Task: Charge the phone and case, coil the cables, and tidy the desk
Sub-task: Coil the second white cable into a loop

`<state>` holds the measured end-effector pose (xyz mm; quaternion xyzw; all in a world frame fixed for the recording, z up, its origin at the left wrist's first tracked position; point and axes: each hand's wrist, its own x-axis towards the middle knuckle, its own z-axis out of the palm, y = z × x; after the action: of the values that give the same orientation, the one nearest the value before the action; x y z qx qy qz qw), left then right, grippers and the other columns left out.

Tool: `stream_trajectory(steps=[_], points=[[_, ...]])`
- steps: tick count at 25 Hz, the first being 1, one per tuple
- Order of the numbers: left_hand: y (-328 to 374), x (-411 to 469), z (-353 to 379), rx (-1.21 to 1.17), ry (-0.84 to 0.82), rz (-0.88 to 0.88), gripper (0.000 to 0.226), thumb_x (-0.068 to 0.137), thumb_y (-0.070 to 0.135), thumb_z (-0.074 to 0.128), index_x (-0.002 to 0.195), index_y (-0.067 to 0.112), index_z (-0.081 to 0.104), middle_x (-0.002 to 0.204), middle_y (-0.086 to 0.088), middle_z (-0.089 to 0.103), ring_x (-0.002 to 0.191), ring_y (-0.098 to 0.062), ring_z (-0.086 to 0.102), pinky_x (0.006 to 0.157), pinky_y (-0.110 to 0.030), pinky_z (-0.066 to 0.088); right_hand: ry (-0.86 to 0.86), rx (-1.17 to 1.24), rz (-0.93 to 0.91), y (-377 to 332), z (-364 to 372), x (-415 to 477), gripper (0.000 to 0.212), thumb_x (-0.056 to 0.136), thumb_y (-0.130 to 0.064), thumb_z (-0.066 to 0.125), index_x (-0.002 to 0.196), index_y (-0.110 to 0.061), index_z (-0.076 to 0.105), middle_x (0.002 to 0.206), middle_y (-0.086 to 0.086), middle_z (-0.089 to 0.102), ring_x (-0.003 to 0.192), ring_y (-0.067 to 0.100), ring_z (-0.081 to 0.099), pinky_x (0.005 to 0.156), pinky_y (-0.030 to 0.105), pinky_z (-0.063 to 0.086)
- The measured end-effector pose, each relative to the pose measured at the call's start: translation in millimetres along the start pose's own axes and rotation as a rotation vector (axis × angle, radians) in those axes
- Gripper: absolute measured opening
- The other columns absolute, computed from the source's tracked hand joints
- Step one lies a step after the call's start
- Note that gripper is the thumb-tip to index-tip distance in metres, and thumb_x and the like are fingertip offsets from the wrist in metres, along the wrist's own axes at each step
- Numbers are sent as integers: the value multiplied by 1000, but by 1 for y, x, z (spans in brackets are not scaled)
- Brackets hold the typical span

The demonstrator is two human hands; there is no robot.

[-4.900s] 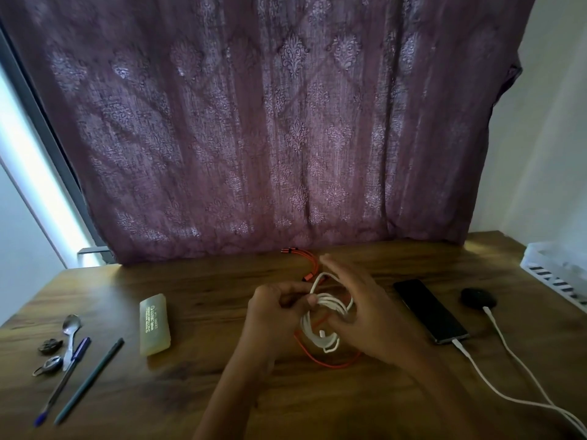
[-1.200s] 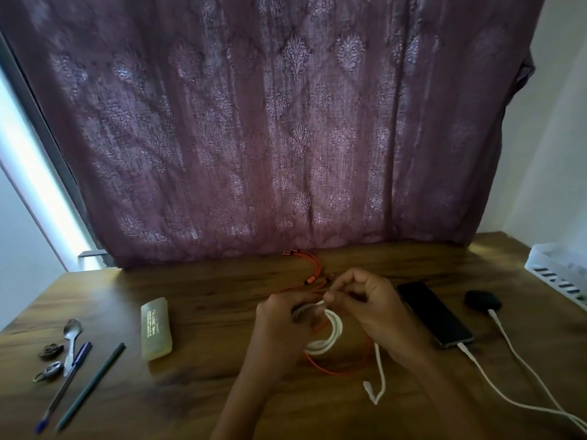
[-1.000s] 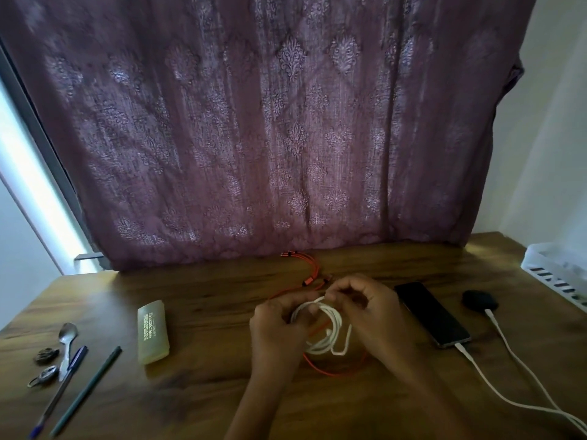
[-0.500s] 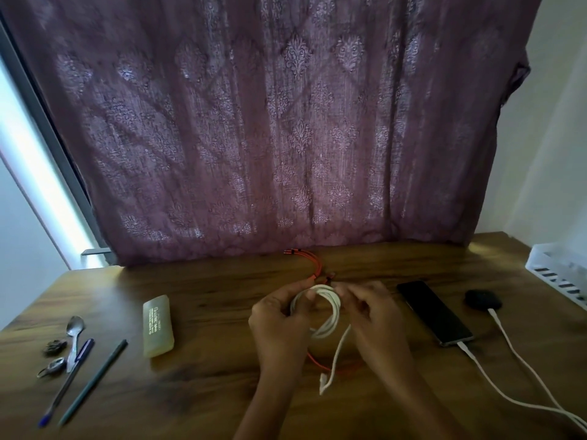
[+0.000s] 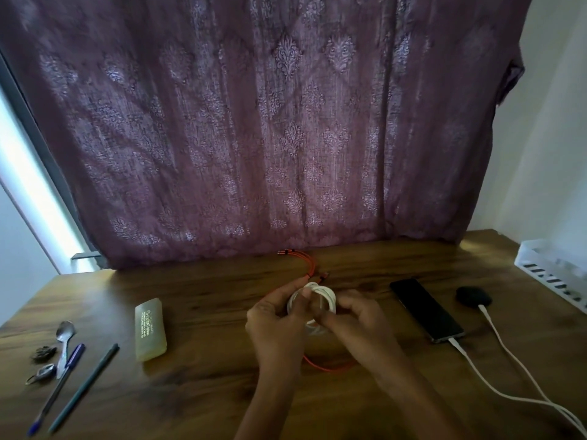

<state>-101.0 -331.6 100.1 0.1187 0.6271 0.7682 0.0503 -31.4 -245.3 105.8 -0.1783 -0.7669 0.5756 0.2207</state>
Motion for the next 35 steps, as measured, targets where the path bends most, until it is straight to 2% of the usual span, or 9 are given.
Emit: stream_trajectory(steps=[3,9,13,17,20,24,28,32,35], points=[[0,-1,0,18,-36,-17,25,77,3,69,73,27,73,78,0,75,82,-17,71,76,-33,54,-12,10,31,3,-3,1,11,84,-16,65,84,-20,74,77,1,72,76,16,67,61,19,48],[-1,9,-8,305,-187,106,39,86,-1,56,91,38,59,94,7,69,84,-4,65,71,-14,50,41,301,160,3,1,3,24,83,-4,65,103,-17,66,88,1,74,80,10,70,65,19,54],[-4,14,-11,421,-367,197,47,88,-6,49,94,40,58,99,13,67,95,-3,63,82,-17,48,-124,745,289,4,-5,7,23,81,0,57,103,-4,63,89,10,73,78,19,69,68,31,55],[-2,14,-11,498,-378,194,34,90,2,51,92,35,62,90,18,65,87,6,61,75,-7,44,-251,986,382,11,-7,9,24,77,-2,55,98,2,65,93,17,69,78,24,69,66,34,57],[-2,12,-11,412,-315,122,30,89,4,54,85,33,64,87,13,69,85,-3,65,73,-15,50,-129,842,300,13,-7,12,37,75,-11,62,109,2,59,98,17,68,81,24,67,66,33,56],[-8,12,-13,295,-153,58,21,87,5,57,90,22,69,83,3,73,80,-12,70,73,-31,56,99,337,39,11,-3,3,20,81,-29,64,92,-12,66,89,2,72,81,12,67,69,21,53],[-6,10,-14,281,-121,63,21,87,3,57,94,21,67,85,3,72,82,-10,69,75,-29,55,195,-53,-155,18,3,1,8,77,-26,73,78,-21,67,85,-5,64,76,4,62,64,12,45],[-3,6,-16,364,-226,149,38,85,-3,57,86,34,64,74,14,72,75,-3,67,69,-22,54,96,-45,-135,5,-2,2,35,85,-16,63,54,-24,49,66,-14,49,58,1,45,56,15,37],[2,3,-15,450,-232,274,48,83,-3,58,84,45,61,74,27,68,74,6,64,68,-16,51,25,26,-26,-8,-11,7,34,85,-17,63,54,-12,49,56,-7,43,54,4,41,54,18,32]])
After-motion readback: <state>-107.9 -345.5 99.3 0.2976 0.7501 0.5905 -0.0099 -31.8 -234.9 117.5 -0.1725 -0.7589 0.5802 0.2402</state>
